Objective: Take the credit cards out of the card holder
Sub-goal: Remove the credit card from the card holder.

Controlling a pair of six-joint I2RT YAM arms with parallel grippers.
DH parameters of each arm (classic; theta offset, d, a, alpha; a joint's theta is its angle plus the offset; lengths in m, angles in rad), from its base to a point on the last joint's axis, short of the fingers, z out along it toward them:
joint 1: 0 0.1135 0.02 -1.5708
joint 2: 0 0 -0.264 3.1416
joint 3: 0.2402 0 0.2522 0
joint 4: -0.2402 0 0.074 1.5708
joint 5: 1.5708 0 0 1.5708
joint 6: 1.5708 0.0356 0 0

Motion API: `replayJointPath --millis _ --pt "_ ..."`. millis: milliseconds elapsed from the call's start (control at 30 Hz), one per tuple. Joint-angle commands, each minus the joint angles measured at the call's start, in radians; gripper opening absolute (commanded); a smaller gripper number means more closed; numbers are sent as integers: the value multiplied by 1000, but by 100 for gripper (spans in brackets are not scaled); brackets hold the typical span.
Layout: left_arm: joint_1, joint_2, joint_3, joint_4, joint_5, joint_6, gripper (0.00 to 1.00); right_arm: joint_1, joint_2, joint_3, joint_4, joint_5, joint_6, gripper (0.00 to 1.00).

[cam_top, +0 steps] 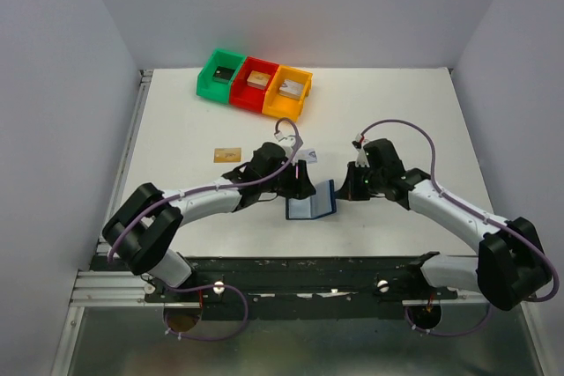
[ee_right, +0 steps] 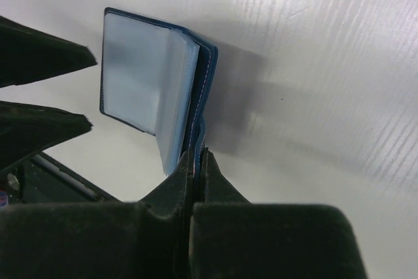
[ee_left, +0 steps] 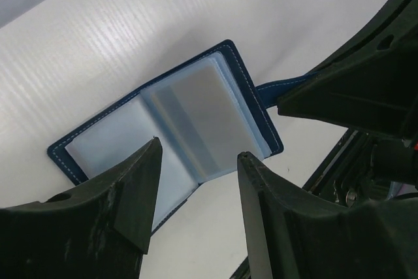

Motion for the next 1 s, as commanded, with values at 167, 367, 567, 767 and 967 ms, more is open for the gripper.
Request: replayJointPath --millis 167,367,567,767,967 --pt "-51 145 145 -91 71 74 61 -6 -37 -13 24 -77 -33 0" --pt "-62 186 177 -104 69 83 61 -6 -28 -16 31 -80 -38 0" --pt "-68 217 202 -125 64 89 62 -6 -28 -13 37 -87 -36 0" --pt "-71 228 206 -125 61 92 63 -6 -30 -21 43 -94 -36 0" --pt "-77 213 200 -117 52 95 70 -6 -33 -21 49 -100 -36 0"
